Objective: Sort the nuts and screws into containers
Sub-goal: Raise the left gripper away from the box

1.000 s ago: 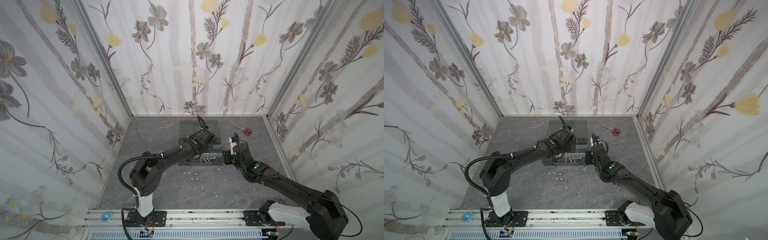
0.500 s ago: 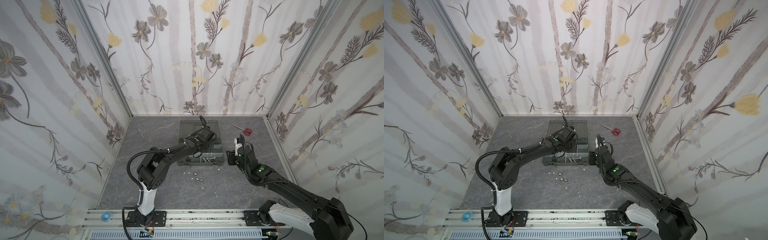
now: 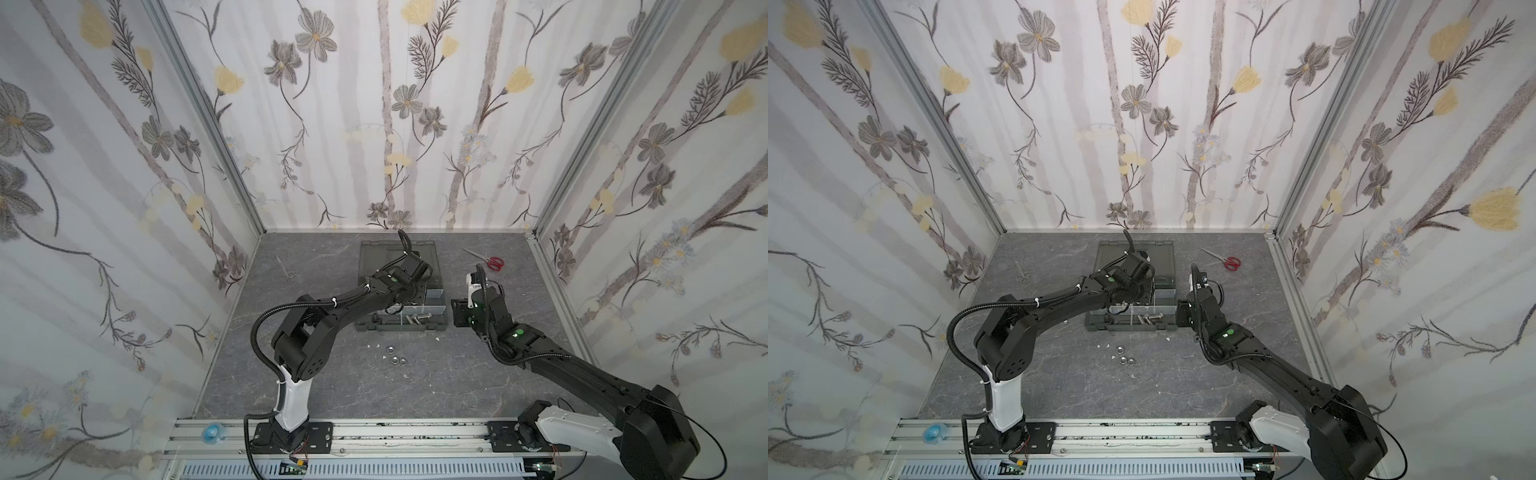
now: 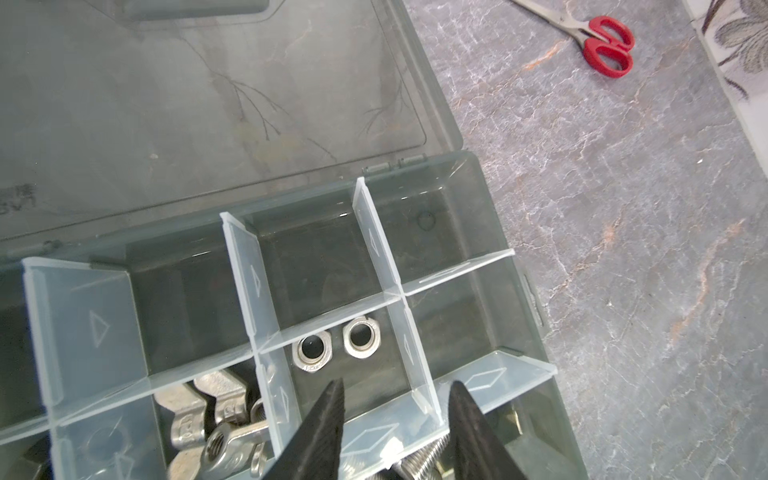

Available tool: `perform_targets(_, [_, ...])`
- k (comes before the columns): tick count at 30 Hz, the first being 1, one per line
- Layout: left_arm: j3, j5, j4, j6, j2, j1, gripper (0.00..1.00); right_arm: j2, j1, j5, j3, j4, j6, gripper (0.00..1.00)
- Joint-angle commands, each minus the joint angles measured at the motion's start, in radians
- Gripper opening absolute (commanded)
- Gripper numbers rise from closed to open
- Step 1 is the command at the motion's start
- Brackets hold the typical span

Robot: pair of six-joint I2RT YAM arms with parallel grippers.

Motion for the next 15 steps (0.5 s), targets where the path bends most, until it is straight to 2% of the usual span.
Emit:
perform_targets(1, [-0.018, -0.001, 0.019, -0.016, -0.044, 0.0, 0.44, 0.015, -0.001, 0.001, 0.014, 0.037, 0.0, 0.42])
perform_targets(15, [-0.146, -0.071, 0.064, -0.064, -0.224, 0.001, 0.46, 0.062, -0.003, -0.03, 0.043, 0.044, 0.017, 0.42])
